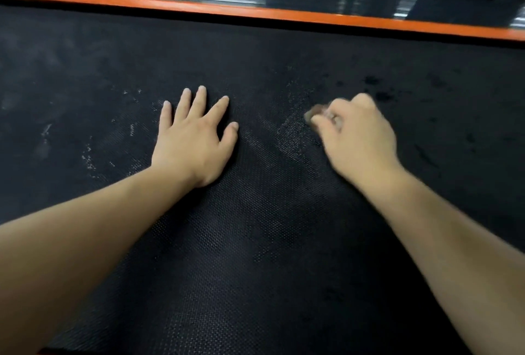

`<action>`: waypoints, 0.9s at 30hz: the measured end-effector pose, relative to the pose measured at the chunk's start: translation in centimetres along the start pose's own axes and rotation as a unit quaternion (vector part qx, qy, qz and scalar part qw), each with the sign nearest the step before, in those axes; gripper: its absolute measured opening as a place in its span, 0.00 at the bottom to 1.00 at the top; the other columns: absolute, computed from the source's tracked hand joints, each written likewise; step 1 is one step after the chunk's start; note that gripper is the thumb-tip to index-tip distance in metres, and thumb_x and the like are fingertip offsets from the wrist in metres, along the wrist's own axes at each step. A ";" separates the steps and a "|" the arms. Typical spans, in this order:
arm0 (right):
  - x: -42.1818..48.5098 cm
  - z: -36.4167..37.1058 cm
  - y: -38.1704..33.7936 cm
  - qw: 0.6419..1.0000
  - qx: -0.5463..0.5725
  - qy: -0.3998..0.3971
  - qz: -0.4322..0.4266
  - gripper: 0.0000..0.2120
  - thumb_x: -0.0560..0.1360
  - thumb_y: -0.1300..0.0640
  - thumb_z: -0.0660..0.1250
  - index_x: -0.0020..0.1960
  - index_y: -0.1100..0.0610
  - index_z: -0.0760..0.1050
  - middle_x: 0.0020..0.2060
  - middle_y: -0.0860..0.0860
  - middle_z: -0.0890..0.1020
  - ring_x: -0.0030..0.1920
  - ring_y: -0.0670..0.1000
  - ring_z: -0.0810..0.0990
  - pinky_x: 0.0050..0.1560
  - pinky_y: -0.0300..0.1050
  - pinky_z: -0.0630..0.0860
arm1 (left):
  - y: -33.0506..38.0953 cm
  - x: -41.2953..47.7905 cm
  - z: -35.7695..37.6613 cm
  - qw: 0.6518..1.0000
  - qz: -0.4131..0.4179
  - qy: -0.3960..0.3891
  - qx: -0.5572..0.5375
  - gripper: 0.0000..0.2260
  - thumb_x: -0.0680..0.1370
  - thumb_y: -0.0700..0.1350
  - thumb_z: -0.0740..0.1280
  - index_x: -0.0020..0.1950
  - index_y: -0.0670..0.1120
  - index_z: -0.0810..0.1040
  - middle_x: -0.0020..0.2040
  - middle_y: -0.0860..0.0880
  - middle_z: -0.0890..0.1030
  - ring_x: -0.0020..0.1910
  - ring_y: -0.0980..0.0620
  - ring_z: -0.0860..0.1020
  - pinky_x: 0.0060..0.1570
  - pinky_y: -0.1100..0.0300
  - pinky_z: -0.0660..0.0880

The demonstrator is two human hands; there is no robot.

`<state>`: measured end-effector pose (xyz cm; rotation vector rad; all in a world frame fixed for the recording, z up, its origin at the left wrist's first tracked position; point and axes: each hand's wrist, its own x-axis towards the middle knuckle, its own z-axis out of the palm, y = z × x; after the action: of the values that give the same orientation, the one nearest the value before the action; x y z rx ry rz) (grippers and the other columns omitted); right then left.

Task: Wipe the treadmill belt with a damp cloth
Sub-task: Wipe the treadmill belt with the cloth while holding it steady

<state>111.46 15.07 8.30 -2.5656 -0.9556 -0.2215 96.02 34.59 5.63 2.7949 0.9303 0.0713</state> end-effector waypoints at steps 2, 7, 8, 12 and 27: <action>-4.8 0.2 -3.1 0.994 0.041 -0.028 -0.095 0.13 0.77 0.44 0.66 0.45 0.53 0.78 0.42 0.49 0.68 0.38 0.55 0.74 0.40 0.47 0.71 | -0.1 0.0 0.0 1.000 0.000 0.004 0.003 0.28 0.83 0.62 0.48 0.83 0.58 0.54 0.84 0.47 0.49 0.83 0.47 0.43 0.79 0.44 0.39; -3.0 -0.7 -1.0 0.997 0.015 -0.042 -0.065 0.14 0.77 0.41 0.62 0.44 0.50 0.76 0.41 0.50 0.70 0.39 0.58 0.76 0.39 0.47 0.72 | -0.1 0.0 0.0 1.000 0.004 0.003 0.007 0.28 0.83 0.63 0.47 0.83 0.57 0.53 0.84 0.47 0.49 0.83 0.46 0.43 0.79 0.43 0.40; -2.5 -0.6 -0.7 0.999 -0.015 -0.027 -0.024 0.14 0.78 0.42 0.62 0.44 0.51 0.75 0.42 0.51 0.70 0.40 0.60 0.77 0.40 0.49 0.73 | -0.1 0.0 0.0 1.000 0.004 0.002 0.006 0.28 0.83 0.63 0.47 0.83 0.57 0.53 0.84 0.46 0.49 0.83 0.46 0.43 0.79 0.43 0.40; -9.7 -0.4 -5.0 0.985 0.067 -0.062 -0.146 0.13 0.78 0.45 0.64 0.42 0.54 0.76 0.40 0.51 0.70 0.36 0.56 0.73 0.36 0.49 0.72 | -0.3 0.1 0.3 1.000 0.007 0.015 0.012 0.28 0.83 0.62 0.47 0.83 0.57 0.54 0.84 0.46 0.50 0.83 0.45 0.44 0.79 0.42 0.40; -8.8 -2.4 0.7 1.000 0.016 0.011 0.009 0.15 0.76 0.40 0.61 0.43 0.51 0.75 0.40 0.49 0.69 0.36 0.57 0.75 0.35 0.49 0.73 | 4.8 -0.2 0.0 0.995 0.037 -0.021 -0.093 0.23 0.85 0.55 0.52 0.80 0.55 0.62 0.83 0.45 0.55 0.82 0.42 0.48 0.79 0.41 0.41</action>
<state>105.28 8.34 7.81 -2.5368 -0.9215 -0.2279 98.68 30.74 6.60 2.6470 0.7684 0.1038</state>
